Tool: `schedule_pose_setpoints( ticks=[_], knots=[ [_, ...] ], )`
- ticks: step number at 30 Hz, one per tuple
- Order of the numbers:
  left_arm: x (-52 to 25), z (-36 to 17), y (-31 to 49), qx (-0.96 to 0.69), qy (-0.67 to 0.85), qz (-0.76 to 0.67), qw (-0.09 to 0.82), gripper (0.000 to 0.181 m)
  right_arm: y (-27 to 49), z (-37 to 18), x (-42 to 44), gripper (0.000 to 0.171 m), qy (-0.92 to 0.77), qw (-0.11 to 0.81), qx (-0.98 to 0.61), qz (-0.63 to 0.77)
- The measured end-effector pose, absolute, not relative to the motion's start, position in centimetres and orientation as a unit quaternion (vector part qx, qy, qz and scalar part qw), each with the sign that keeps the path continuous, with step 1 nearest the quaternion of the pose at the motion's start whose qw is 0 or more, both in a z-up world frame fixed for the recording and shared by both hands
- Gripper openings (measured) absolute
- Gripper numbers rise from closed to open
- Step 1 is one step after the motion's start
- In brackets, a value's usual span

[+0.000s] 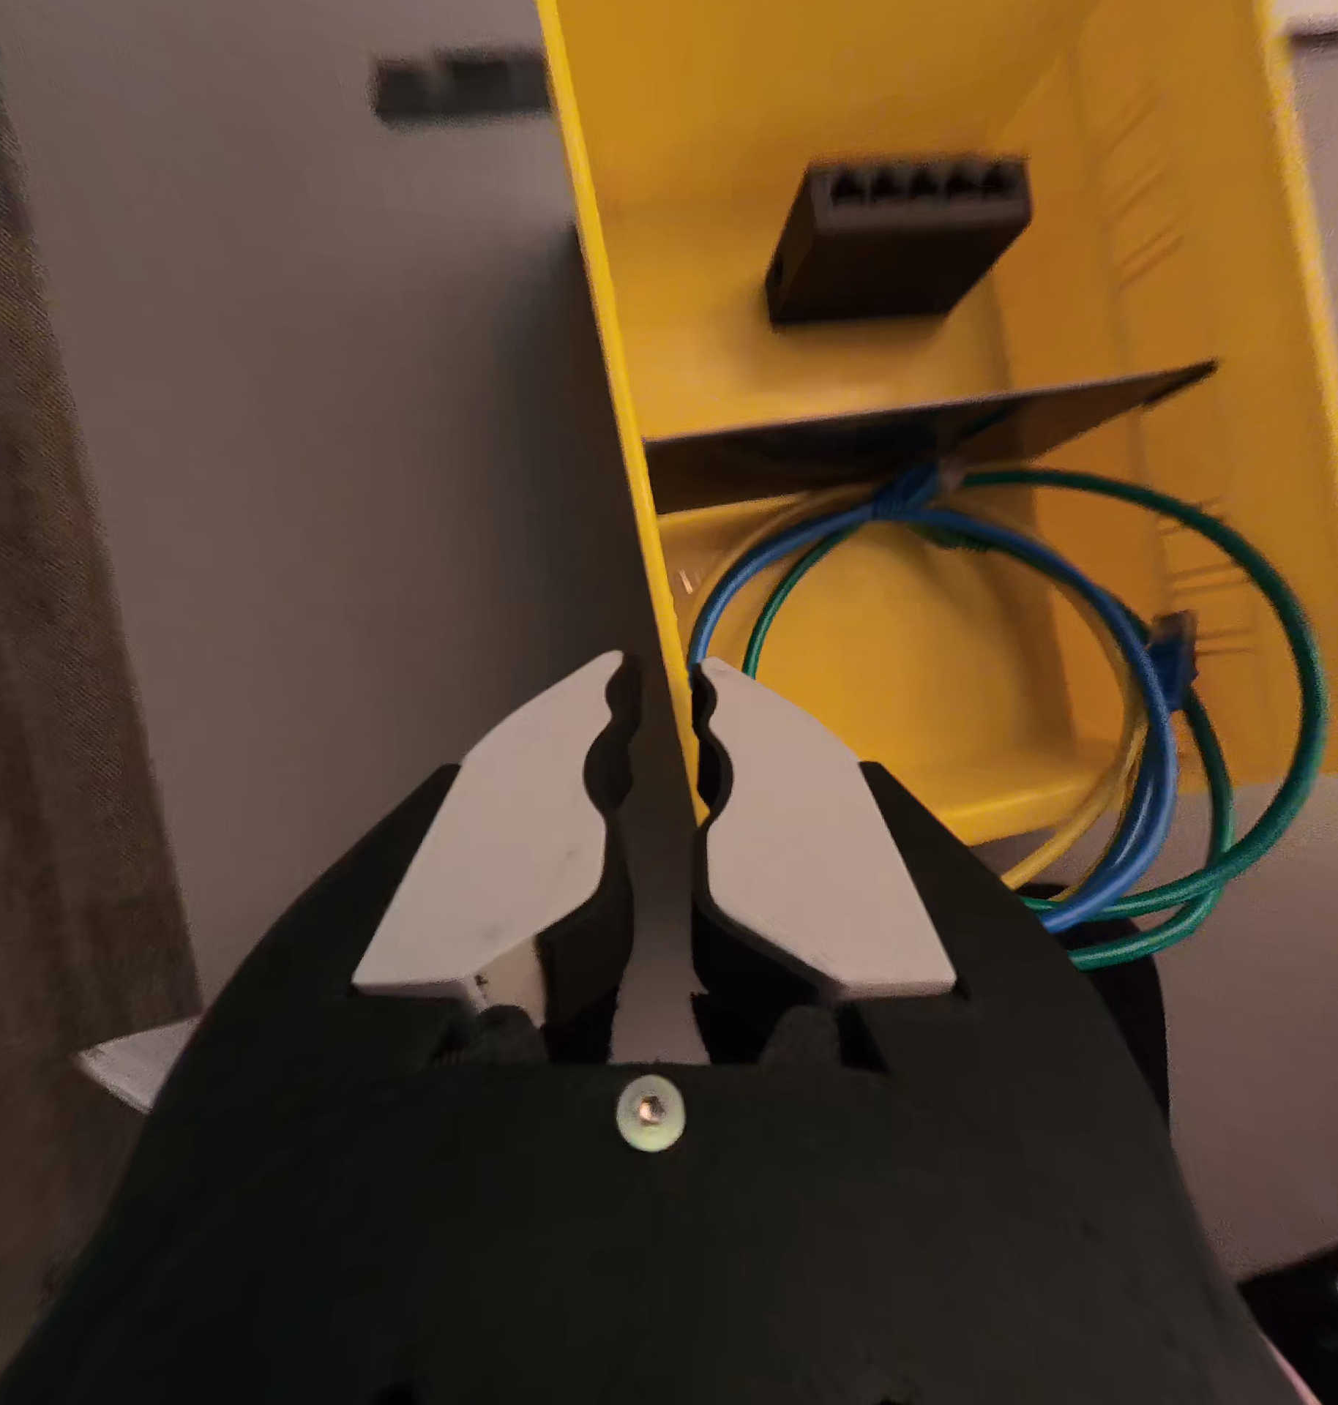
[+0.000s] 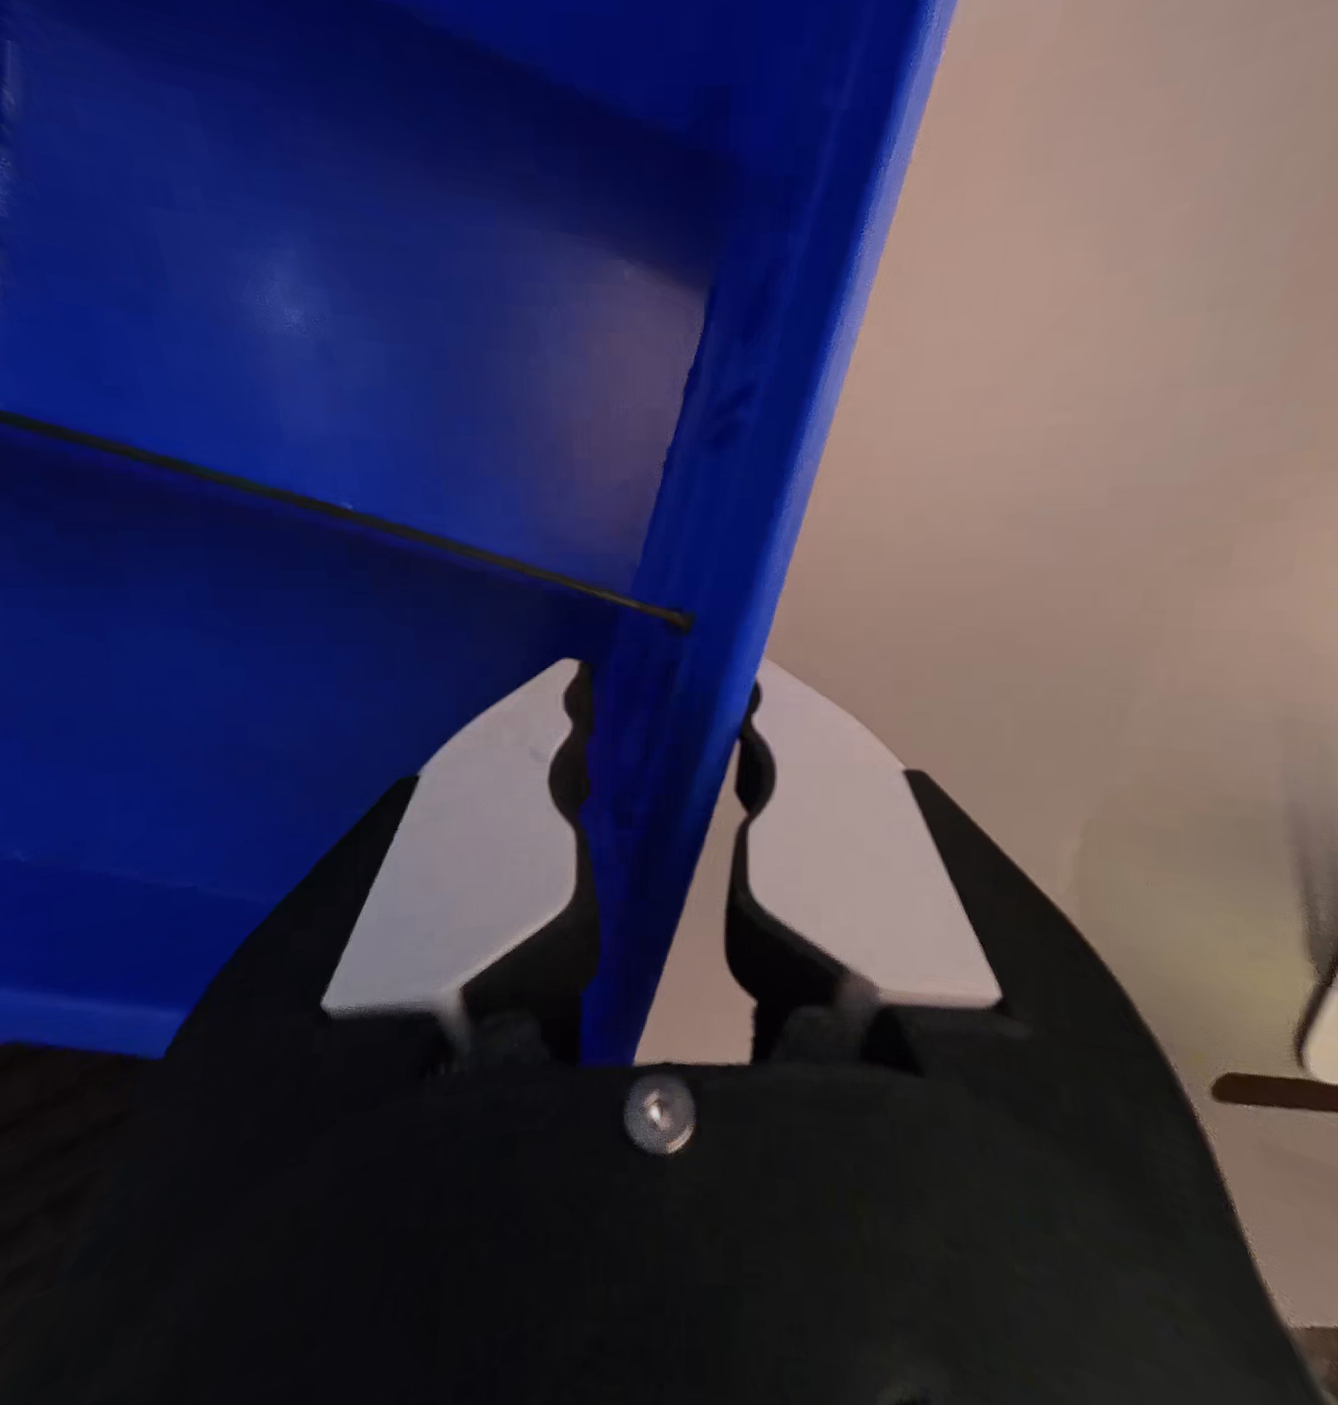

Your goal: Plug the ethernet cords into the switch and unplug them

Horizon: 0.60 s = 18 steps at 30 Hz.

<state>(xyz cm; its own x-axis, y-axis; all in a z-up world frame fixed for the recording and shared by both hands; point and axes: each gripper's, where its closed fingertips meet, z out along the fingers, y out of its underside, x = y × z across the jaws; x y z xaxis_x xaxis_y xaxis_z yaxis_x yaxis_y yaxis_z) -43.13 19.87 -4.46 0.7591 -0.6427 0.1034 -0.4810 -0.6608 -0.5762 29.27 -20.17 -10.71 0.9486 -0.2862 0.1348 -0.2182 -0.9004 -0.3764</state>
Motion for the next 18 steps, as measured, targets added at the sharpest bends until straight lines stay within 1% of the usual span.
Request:
schedule_pose_setpoints(
  ticks=[2,4,6,8,9,11,12,14,16,17,18],
  knots=[
    [-43.0,-0.7,19.7,-0.869,0.317,-0.164,0.342,0.018,-19.4,-7.9,29.6,0.045,0.121,0.234,-0.954,-0.146],
    [-41.9,3.5,18.4,-0.818,0.34,-0.195,0.421,0.022,-18.3,-3.8,29.7,0.048,0.118,0.304,-0.921,-0.213],
    [-39.7,6.9,15.5,-0.755,0.38,-0.256,0.469,0.036,-16.6,1.3,27.7,0.05,0.099,0.395,-0.879,-0.248],
    [-37.3,8.4,11.7,-0.699,0.434,-0.312,0.475,0.053,-13.9,6.9,23.1,0.058,0.064,0.526,-0.818,-0.224],
    [-36.3,8.4,10.0,-0.684,0.463,-0.321,0.464,0.056,-12.7,9.7,20.1,0.061,0.04,0.594,-0.781,-0.191],
    [-35.3,7.5,8.0,-0.689,0.499,-0.297,0.434,0.066,-11.1,14.8,13.6,0.067,-0.03,0.71,-0.695,-0.115],
    [-35.0,7.0,7.3,-0.694,0.509,-0.279,0.426,0.069,-10.8,16.9,10.7,0.066,-0.067,0.752,-0.65,-0.088],
    [-34.7,6.1,6.1,-0.68,0.538,-0.253,0.429,0.065,-10.3,19.4,6.3,0.066,-0.124,0.79,-0.597,-0.057],
    [-34.5,5.2,5.7,-0.662,0.549,-0.242,0.45,0.052,-9.4,19.9,3.6,0.066,-0.159,0.791,-0.59,-0.041],
    [-34.3,4.4,5.3,-0.658,0.553,-0.251,0.446,0.049,-9.0,19.7,2.6,0.066,-0.17,0.789,-0.589,-0.033],
    [-34.3,3.3,5.0,-0.663,0.56,-0.254,0.428,0.041,-8.7,19.4,1.8,0.066,-0.178,0.793,-0.582,-0.024]
  ],
)
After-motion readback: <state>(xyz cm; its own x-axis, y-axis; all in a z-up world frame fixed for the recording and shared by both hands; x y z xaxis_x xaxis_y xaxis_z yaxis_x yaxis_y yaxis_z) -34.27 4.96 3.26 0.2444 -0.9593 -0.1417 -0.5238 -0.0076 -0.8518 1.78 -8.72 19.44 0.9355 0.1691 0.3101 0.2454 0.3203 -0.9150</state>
